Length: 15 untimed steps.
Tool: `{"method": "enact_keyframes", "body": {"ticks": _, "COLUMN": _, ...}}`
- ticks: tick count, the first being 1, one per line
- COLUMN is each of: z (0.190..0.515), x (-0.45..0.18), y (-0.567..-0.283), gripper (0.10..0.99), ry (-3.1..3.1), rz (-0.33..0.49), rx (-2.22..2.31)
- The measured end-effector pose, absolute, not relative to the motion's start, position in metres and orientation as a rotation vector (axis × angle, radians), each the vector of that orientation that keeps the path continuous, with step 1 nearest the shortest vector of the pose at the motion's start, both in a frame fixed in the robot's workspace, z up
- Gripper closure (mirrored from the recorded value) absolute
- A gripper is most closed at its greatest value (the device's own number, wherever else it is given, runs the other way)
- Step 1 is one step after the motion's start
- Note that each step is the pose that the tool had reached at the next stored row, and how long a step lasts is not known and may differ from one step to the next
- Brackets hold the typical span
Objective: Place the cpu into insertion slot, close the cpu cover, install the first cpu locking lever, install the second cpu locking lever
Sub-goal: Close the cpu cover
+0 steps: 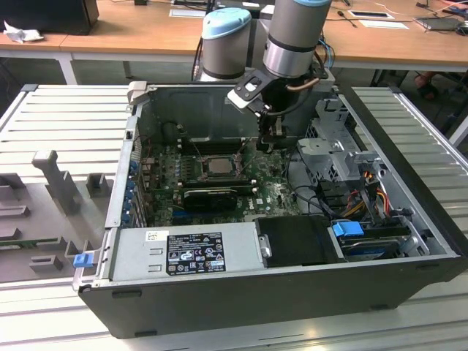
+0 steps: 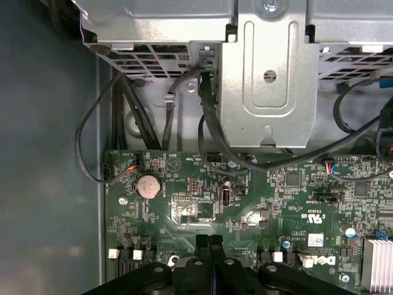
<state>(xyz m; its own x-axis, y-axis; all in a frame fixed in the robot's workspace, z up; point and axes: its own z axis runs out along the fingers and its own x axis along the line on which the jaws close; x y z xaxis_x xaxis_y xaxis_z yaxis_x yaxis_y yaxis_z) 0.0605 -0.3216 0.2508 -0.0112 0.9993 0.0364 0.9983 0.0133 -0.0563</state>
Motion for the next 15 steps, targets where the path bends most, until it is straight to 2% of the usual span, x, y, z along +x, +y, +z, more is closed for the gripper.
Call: {"method": "enact_keyframes", "body": {"ticks": 15, "z": 0.2507, "x": 0.0519, "y": -0.3216, "gripper": 0.98, "ry": -2.189, "rz": 0.022, "rx": -2.162}}
